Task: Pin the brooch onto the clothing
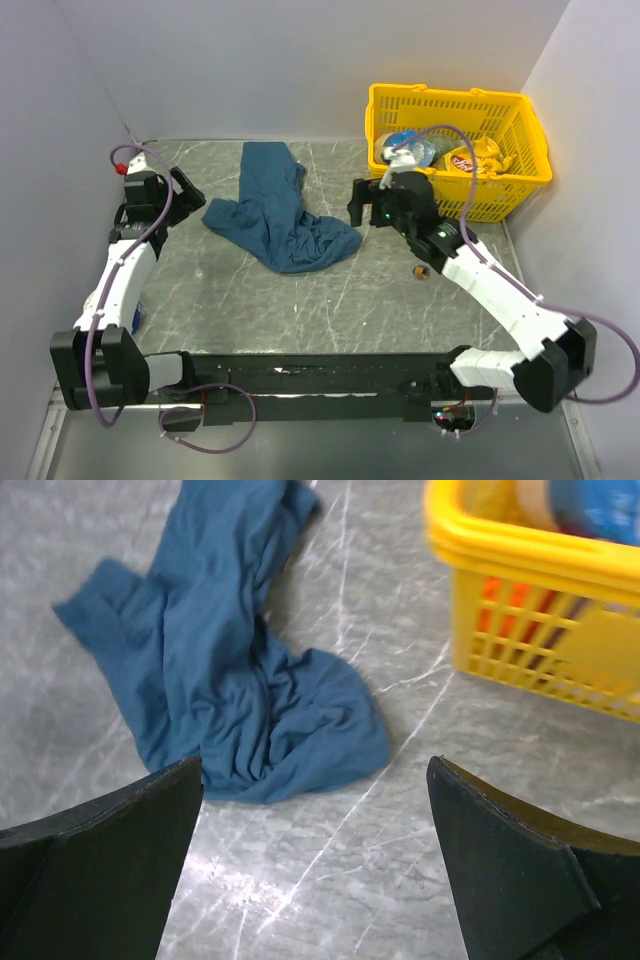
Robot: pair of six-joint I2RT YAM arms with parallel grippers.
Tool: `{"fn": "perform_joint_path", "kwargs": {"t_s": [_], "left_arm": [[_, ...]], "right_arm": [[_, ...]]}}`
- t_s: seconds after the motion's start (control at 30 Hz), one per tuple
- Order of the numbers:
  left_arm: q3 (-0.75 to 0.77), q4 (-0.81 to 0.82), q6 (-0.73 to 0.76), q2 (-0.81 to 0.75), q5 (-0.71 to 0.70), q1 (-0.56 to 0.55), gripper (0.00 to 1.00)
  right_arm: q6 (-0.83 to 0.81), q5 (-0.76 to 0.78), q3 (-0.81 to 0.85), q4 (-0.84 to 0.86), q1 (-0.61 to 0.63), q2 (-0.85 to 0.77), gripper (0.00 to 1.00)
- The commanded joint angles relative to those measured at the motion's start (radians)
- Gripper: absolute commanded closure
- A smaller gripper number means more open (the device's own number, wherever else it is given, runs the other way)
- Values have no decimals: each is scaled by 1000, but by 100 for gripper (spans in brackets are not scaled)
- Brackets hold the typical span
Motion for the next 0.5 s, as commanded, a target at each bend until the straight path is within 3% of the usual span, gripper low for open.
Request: {"fn": "perform_joint_path", "kwargs": {"t_s": [0.0, 0.2, 0.33, 0.4, 0.47], "left_arm": [[48, 49, -18, 18, 54, -20, 4], [80, 61, -6, 113, 81, -70, 4], [146, -35, -33, 250, 24, -119, 2], [174, -70, -25, 325, -1, -121, 13], [230, -142, -30, 400, -66, -115, 11]], "right_arm": [[-74, -61, 85, -51, 52, 96, 0], [-70, -132, 156, -67, 94, 294, 0], [-77, -149, 241, -140, 118, 441, 0], [-87, -133, 292, -175, 131, 523, 0], [-68, -56, 321, -230, 142, 567, 0]]}}
